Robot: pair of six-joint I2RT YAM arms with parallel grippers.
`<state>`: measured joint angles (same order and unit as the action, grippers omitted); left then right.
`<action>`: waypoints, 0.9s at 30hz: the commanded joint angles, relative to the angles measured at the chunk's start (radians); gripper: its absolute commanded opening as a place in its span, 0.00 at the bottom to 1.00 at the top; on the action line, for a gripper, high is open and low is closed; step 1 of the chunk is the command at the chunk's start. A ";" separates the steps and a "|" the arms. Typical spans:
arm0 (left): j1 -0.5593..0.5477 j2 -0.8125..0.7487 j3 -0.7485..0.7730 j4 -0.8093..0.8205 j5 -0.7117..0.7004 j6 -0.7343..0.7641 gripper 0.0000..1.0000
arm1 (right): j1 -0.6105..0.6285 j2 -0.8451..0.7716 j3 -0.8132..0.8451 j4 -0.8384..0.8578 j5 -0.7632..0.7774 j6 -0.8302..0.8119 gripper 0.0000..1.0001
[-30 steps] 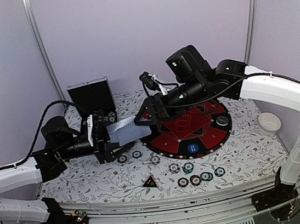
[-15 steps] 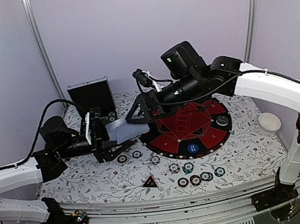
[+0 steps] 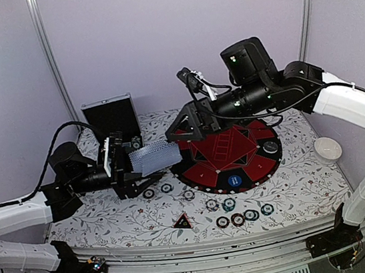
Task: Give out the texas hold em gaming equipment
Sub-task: Adjust the poker card at the face-down deck piles.
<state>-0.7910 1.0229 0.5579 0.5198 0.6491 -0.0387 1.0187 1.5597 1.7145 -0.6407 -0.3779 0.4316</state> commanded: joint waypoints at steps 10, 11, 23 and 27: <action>0.014 -0.006 -0.007 0.026 -0.007 0.002 0.56 | 0.010 -0.039 -0.095 0.028 -0.008 0.050 0.99; 0.014 -0.005 -0.008 0.026 -0.006 0.002 0.56 | 0.010 -0.043 -0.100 0.038 -0.011 0.054 0.99; 0.012 0.000 -0.005 0.019 -0.003 0.016 0.56 | 0.011 -0.036 -0.175 0.140 -0.071 0.165 0.65; 0.013 0.002 -0.006 0.016 -0.003 0.017 0.56 | 0.012 -0.009 -0.152 0.147 -0.084 0.166 0.55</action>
<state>-0.7906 1.0225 0.5579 0.5182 0.6430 -0.0319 1.0267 1.5440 1.5425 -0.5358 -0.4374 0.5835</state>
